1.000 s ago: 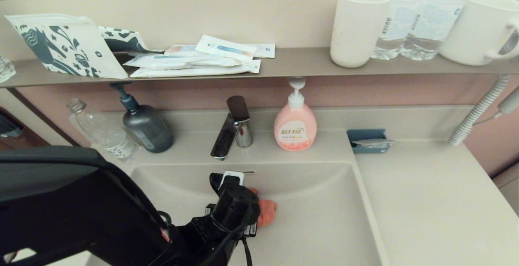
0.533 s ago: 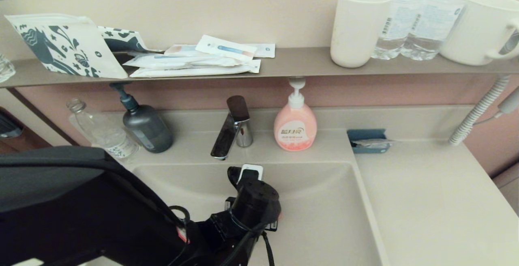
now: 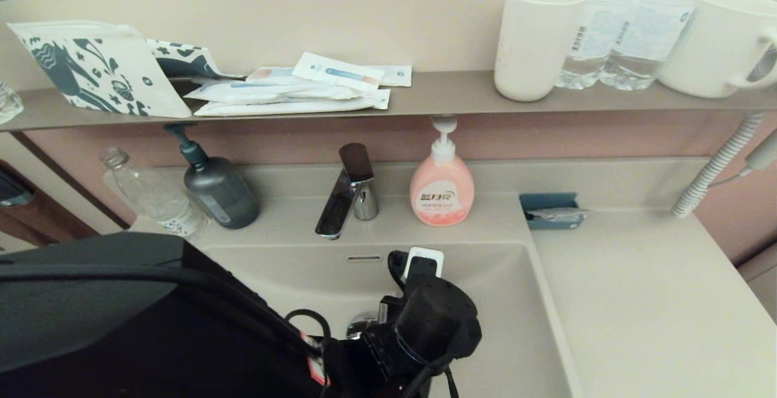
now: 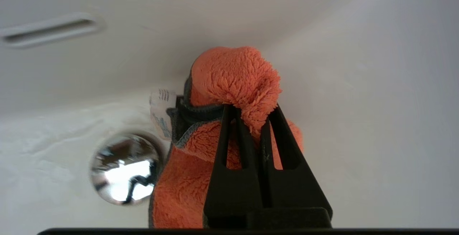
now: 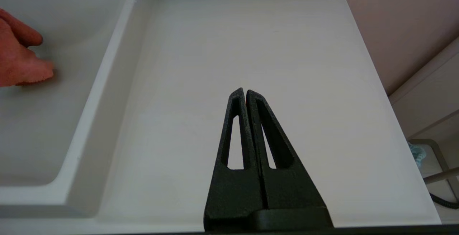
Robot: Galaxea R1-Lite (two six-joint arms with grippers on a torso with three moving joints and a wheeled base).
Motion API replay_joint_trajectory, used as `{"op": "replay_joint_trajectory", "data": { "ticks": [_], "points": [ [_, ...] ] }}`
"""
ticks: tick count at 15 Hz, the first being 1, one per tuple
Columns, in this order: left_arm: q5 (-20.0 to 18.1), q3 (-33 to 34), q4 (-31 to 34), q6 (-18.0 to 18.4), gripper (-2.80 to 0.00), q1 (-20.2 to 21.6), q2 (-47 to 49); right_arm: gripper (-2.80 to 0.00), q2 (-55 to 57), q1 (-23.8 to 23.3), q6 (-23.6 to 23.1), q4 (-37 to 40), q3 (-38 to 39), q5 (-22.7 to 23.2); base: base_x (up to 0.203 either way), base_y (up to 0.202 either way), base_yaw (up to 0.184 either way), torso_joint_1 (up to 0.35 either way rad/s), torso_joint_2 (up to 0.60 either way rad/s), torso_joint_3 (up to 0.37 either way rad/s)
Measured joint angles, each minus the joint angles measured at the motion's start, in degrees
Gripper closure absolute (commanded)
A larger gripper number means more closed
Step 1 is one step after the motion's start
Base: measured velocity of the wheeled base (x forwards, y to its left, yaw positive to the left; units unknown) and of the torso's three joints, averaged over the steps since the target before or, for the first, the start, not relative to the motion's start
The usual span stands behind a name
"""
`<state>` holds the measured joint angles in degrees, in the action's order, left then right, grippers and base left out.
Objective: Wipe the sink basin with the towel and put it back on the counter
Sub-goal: Wipe the sink
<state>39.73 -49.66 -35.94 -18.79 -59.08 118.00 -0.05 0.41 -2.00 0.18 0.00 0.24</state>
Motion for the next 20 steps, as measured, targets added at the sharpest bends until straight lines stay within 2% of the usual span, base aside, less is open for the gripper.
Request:
{"op": "replay_joint_trajectory", "data": {
  "ticks": [4, 7, 9, 12, 15, 17, 20],
  "points": [
    [1.07, -1.35, 3.41, -0.08, 0.0, -2.24, -0.57, 0.0, 0.0, 0.0, 0.0, -0.02, 0.0, 0.0, 0.0, 0.0, 0.0, 0.0, 0.0, 0.0],
    [1.17, 0.23, 11.16, -1.75, 0.0, -2.6, -3.58, 0.0, 0.0, 0.0, 0.02, -0.02, 0.0, 0.0, 0.0, 0.0, 0.0, 0.0, 0.0, 0.0],
    [1.17, 4.08, 14.73, -3.58, 0.0, -2.43, -6.15, 0.0, 0.0, 0.0, 0.01, -0.01, 0.0, -0.02, 0.0, 0.0, 0.0, 0.0, 0.0, 0.0],
    [0.97, 13.68, 14.68, -4.6, 0.0, -0.24, -10.33, 0.0, 0.0, 0.0, 0.0, 0.0, 0.0, 0.0, 0.0, 0.0, 0.0, 0.0, 0.0, 0.0],
    [-0.05, 23.15, 10.96, -2.92, 0.0, 5.95, -15.1, 0.0, 0.0, 0.0, 0.0, -0.02, 0.0, -0.02, 0.0, 0.0, 0.0, 0.0, 0.0, 0.0],
    [-3.45, 27.87, 7.8, 1.27, 0.0, 11.76, -18.32, 0.0, 0.0, 0.0, 0.0, -0.02, 0.0, 0.0, 0.0, 0.0, 0.0, 0.0, 0.0, 0.0],
    [-9.8, 32.8, 2.4, 9.82, 0.0, 22.49, -21.29, 0.0, 0.0, 0.0, 0.0, -0.02, 0.0, 0.0, 0.0, 0.0, 0.0, 0.0, 0.0, 0.0]
  ]
}}
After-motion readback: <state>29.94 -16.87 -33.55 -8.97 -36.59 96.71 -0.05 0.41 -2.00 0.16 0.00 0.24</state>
